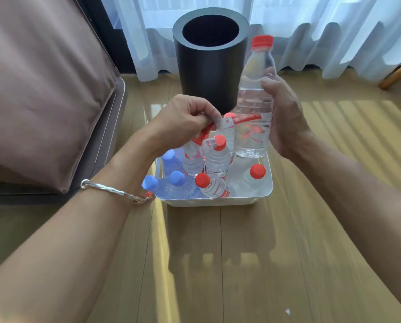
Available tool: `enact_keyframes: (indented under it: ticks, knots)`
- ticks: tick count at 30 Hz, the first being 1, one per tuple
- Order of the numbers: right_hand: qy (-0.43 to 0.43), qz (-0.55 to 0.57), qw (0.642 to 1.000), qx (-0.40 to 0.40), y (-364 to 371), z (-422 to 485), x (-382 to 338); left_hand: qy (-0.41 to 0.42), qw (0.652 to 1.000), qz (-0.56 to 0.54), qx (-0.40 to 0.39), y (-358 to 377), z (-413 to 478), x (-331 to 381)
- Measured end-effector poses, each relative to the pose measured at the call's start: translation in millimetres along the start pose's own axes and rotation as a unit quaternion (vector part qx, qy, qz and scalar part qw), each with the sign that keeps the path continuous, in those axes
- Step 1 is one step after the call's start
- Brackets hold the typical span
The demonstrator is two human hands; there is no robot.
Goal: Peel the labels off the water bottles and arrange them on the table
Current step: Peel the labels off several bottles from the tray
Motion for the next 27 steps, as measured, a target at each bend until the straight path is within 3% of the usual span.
enact_keyframes:
  ticks: [9,14,17,23,27]
  knots:
    - [-0.016,-0.126,0.992,0.012,4.3,-5.5,3.9,-0.009,0.991,-0.011,-0.132,26.0,-7.7,11.2]
    - [-0.029,-0.167,0.984,0.047,-3.6,-2.2,-5.9,-0.054,0.958,0.019,-0.28,44.6,-23.9,-0.7]
    - [-0.066,-0.217,0.971,0.073,-5.7,-2.7,-17.6,-0.083,0.945,0.083,-0.305,51.4,-26.3,-10.7]
    - [-0.121,-0.25,0.958,0.078,1.1,-7.2,-29.5,-0.105,0.953,0.176,-0.223,37.5,-12.3,-25.1]
    - [-0.14,-0.252,0.954,0.079,5.9,-9.0,-32.5,-0.117,0.971,0.2,-0.065,-14.0,-4.2,-31.6]
Point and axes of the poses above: each hand's wrist, its own z-axis towards the middle knuckle, its own y-axis out of the palm, x = y × z, the point moved 9 cm from there along z, towards the middle knuckle, and after that the axes turned 10 degrees about z, right-handed, at the moved point
